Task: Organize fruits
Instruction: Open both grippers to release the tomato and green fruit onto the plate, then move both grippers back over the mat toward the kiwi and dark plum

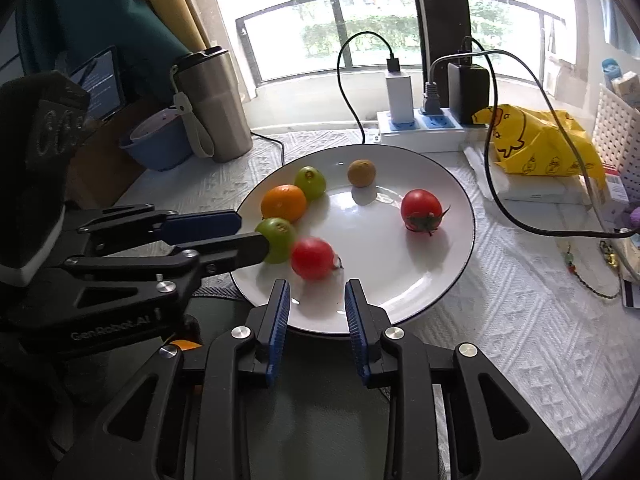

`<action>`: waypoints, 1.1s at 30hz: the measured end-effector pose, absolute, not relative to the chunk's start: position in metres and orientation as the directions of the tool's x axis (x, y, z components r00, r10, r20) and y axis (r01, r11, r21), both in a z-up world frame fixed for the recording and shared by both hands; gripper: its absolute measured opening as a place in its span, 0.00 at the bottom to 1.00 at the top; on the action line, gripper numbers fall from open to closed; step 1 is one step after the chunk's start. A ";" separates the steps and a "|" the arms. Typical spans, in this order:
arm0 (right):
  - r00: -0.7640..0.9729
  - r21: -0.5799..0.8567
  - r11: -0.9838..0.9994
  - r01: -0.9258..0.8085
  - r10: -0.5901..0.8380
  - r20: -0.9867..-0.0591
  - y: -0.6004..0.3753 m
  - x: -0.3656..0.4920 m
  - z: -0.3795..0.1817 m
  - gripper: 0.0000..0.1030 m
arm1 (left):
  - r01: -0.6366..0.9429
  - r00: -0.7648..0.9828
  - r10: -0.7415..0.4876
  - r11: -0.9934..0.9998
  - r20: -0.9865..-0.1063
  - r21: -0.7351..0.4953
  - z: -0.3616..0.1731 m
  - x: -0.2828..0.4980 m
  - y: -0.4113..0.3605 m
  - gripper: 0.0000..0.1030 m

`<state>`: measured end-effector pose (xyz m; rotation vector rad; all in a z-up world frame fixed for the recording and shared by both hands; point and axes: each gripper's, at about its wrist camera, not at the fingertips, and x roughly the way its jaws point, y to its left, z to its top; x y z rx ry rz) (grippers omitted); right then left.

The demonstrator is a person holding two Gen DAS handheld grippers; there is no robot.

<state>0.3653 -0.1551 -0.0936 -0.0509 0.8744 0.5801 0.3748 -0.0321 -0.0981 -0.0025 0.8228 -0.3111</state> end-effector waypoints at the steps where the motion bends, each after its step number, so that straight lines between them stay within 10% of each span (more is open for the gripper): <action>1: 0.502 0.187 0.846 -0.499 0.458 -0.734 -0.156 0.364 -0.092 0.29 | 0.272 0.640 -0.274 0.955 -0.718 -0.122 -0.096 0.373 -0.032 0.33; 33: 0.578 0.129 0.853 -0.506 0.446 -0.683 -0.164 0.280 -0.043 0.30 | 0.245 0.709 -0.249 0.964 -0.659 -0.100 -0.067 0.264 -0.017 0.42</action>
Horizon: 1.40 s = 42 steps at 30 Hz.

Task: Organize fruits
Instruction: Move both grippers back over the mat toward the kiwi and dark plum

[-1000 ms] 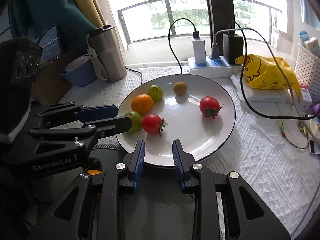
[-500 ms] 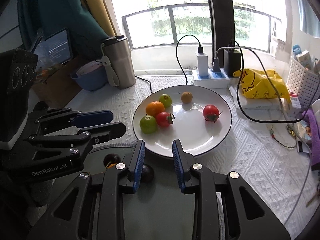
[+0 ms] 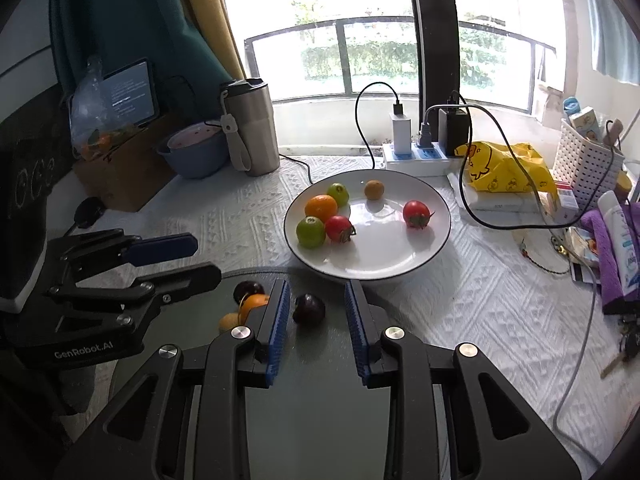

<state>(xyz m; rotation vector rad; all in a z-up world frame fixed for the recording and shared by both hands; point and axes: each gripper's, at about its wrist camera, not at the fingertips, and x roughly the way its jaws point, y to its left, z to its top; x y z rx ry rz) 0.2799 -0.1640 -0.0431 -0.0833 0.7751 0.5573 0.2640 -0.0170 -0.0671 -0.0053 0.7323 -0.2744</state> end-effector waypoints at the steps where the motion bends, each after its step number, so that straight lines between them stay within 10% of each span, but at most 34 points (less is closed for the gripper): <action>1: 0.578 0.127 0.853 -0.506 0.445 -0.684 -0.164 0.277 -0.043 0.30 | 0.243 0.708 -0.249 0.964 -0.661 -0.103 -0.068 0.261 -0.017 0.42; 42: 0.515 0.197 0.856 -0.477 0.454 -0.727 -0.185 0.278 -0.087 0.30 | 0.205 0.613 -0.182 0.976 -0.769 -0.068 -0.129 0.267 -0.041 0.41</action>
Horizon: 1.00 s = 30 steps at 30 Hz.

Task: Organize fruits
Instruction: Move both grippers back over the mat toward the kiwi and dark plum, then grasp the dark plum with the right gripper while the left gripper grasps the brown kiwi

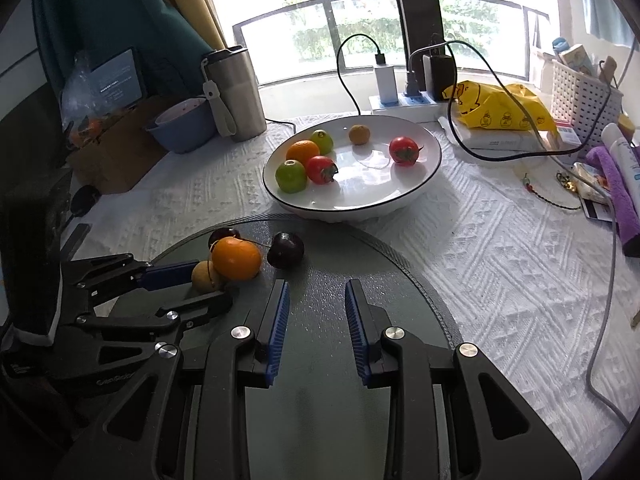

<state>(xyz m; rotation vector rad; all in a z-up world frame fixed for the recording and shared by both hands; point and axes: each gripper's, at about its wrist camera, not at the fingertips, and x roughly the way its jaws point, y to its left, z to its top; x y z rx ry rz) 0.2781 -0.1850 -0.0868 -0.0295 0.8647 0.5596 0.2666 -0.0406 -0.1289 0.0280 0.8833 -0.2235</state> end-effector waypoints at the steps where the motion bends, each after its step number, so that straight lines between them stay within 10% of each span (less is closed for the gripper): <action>1: 0.512 0.195 0.856 -0.479 0.453 -0.730 -0.183 0.280 -0.088 0.30 | 0.208 0.612 -0.188 0.975 -0.768 -0.073 -0.128 0.266 -0.040 0.41; 6: 0.499 0.188 0.851 -0.490 0.451 -0.740 -0.173 0.286 -0.091 0.30 | 0.225 0.616 -0.207 0.971 -0.760 -0.083 -0.127 0.265 -0.038 0.28; 30: 0.440 0.153 0.833 -0.531 0.426 -0.791 -0.129 0.309 -0.108 0.33 | 0.234 0.672 -0.228 0.968 -0.705 -0.089 -0.113 0.262 -0.013 0.27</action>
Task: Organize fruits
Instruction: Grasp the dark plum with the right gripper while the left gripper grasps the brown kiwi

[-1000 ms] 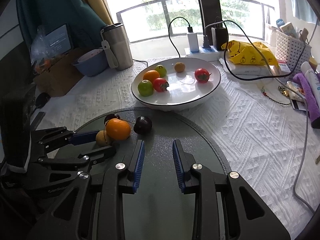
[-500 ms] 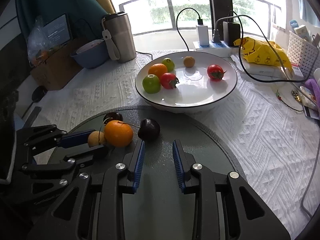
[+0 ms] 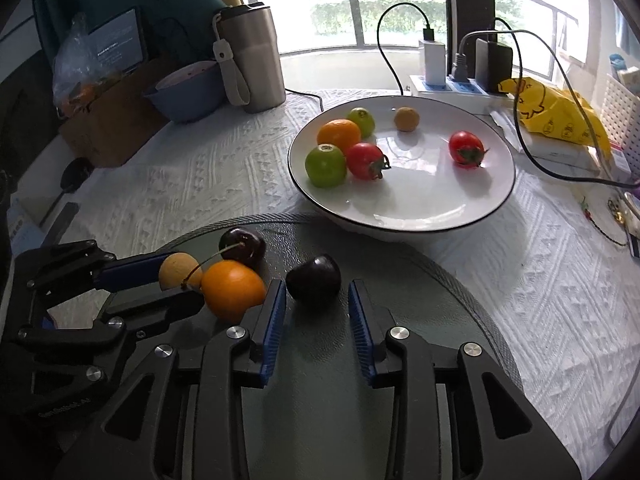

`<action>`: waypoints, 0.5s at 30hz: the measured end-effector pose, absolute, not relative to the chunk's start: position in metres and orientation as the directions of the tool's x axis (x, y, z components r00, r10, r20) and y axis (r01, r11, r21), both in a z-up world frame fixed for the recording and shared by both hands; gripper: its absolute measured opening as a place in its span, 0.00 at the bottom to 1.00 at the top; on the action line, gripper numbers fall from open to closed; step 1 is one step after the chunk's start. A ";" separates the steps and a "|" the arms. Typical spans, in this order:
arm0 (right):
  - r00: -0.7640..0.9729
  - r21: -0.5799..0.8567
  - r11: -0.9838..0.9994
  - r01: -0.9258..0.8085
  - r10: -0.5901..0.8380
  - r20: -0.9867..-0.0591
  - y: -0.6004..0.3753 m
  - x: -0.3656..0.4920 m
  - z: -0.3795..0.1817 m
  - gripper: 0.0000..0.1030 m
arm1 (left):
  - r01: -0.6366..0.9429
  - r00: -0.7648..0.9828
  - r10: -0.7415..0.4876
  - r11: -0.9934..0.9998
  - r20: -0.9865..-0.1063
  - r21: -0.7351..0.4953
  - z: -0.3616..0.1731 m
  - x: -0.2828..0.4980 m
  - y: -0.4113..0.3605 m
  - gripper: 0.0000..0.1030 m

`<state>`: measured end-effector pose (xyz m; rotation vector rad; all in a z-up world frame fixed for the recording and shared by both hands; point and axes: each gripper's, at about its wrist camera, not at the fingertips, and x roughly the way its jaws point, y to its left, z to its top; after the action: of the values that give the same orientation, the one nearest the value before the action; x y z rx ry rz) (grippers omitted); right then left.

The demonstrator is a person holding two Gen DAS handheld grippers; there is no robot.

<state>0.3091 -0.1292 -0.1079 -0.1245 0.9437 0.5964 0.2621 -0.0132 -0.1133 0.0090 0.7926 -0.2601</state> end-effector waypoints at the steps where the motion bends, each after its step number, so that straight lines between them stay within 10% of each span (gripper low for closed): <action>1: 0.439 0.150 0.832 -0.534 0.425 -0.792 -0.128 0.310 -0.108 0.33 | 0.232 0.673 -0.227 0.968 -0.704 -0.091 -0.113 0.262 -0.011 0.27; 15: 0.459 0.111 0.834 -0.541 0.403 -0.792 -0.123 0.306 -0.107 0.30 | 0.210 0.703 -0.213 0.974 -0.678 -0.088 -0.101 0.252 0.001 0.27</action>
<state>0.3057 -0.1227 -0.1070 -0.1649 0.9265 0.5842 0.2523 0.0008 -0.1015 -0.0037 0.7547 -0.2352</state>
